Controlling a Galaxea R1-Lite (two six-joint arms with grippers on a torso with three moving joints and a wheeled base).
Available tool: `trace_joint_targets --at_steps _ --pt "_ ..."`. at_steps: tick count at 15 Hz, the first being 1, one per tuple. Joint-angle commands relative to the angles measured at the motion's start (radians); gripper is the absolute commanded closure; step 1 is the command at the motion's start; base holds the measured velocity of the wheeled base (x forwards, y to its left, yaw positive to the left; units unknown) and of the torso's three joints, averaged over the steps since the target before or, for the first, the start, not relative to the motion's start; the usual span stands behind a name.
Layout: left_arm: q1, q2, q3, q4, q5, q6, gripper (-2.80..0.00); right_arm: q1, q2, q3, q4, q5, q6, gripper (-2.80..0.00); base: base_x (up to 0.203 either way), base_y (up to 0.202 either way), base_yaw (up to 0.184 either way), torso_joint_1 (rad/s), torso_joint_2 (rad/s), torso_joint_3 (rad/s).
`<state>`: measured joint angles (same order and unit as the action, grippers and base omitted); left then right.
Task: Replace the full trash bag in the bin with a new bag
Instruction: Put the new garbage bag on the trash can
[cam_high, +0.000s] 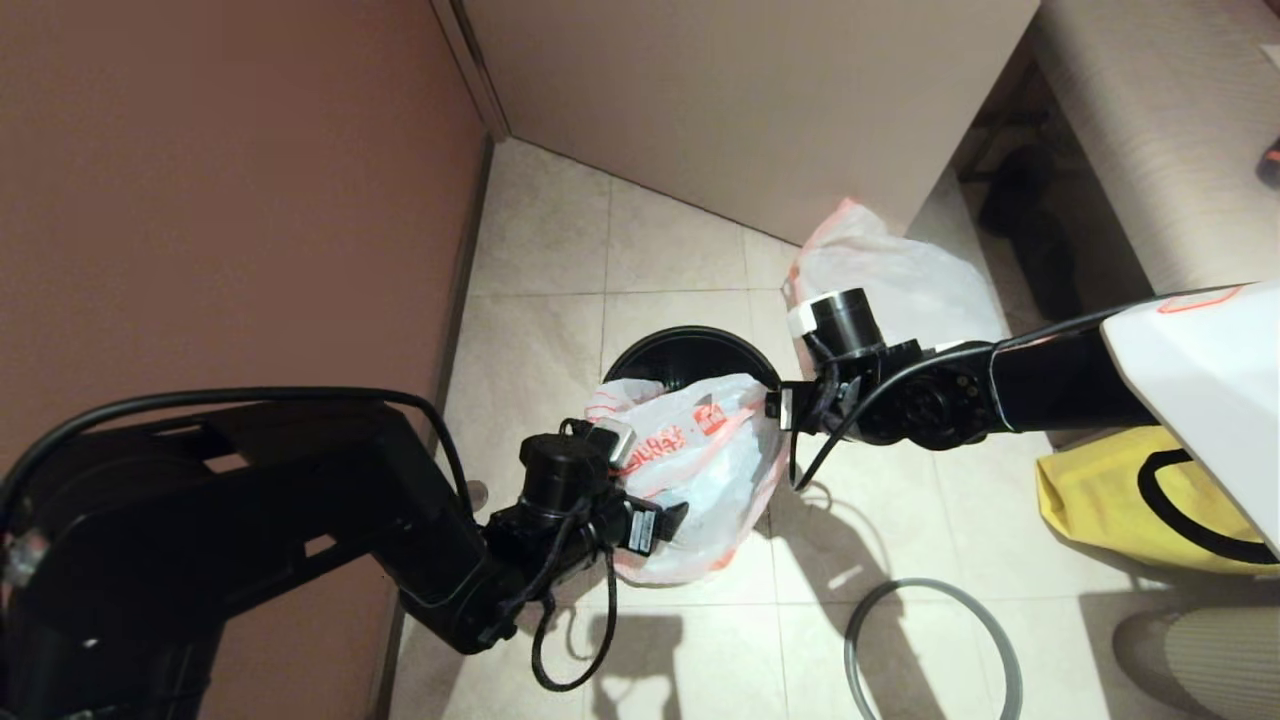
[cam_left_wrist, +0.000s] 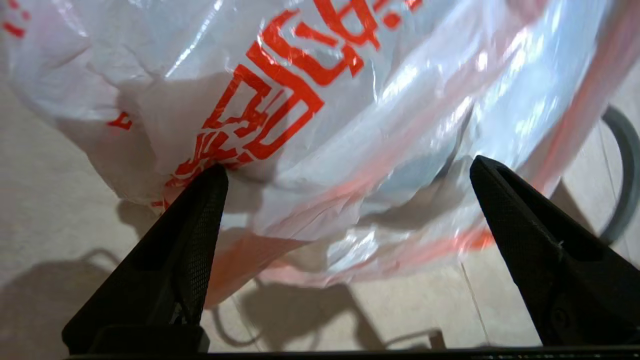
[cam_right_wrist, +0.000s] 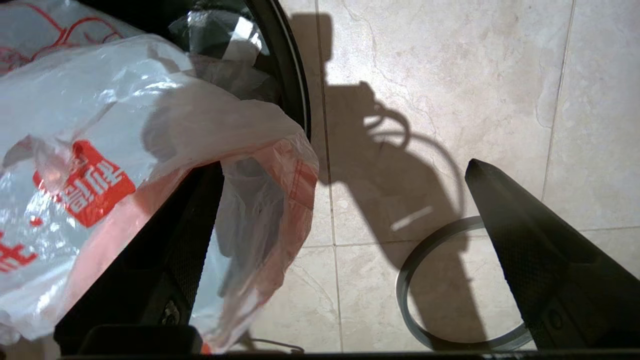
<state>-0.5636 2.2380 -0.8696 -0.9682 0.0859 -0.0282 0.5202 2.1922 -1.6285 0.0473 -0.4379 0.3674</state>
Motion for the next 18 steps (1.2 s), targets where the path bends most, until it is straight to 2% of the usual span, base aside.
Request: trace_joint_targets --at_steps 1,4,9,12,15,18 --pt "-0.010 -0.015 -0.028 -0.035 0.035 -0.040 -2.80 0.005 -0.006 0.009 0.007 -0.001 0.002 -2.80 0.000 0.000 0.000 0.000 0.00 0.000" --pt "-0.045 -0.090 -0.005 -0.042 0.038 -0.045 -2.80 0.024 -0.031 0.064 0.062 -0.005 0.004 -2.80 0.000 0.000 0.000 0.000 0.00 0.000" --pt "-0.050 -0.116 0.006 -0.038 0.038 -0.045 -2.80 0.026 -0.045 0.066 0.067 -0.008 0.002 -2.80 0.000 0.000 0.000 0.000 0.00 0.000" --pt "-0.079 -0.121 0.007 0.073 0.038 -0.045 -2.80 0.028 -0.043 0.067 0.098 -0.009 0.003 -2.80 0.000 0.000 0.000 0.000 0.00 0.000" --pt "-0.087 -0.128 0.007 0.086 0.038 -0.045 -2.80 0.033 -0.058 0.078 0.133 -0.010 0.039 -2.80 0.000 0.000 0.000 0.000 0.00 0.000" --pt "-0.094 -0.145 0.009 0.109 0.037 -0.045 -2.80 0.050 -0.116 0.144 0.134 -0.007 0.057 -2.80 0.000 0.000 0.000 0.000 0.00 0.000"
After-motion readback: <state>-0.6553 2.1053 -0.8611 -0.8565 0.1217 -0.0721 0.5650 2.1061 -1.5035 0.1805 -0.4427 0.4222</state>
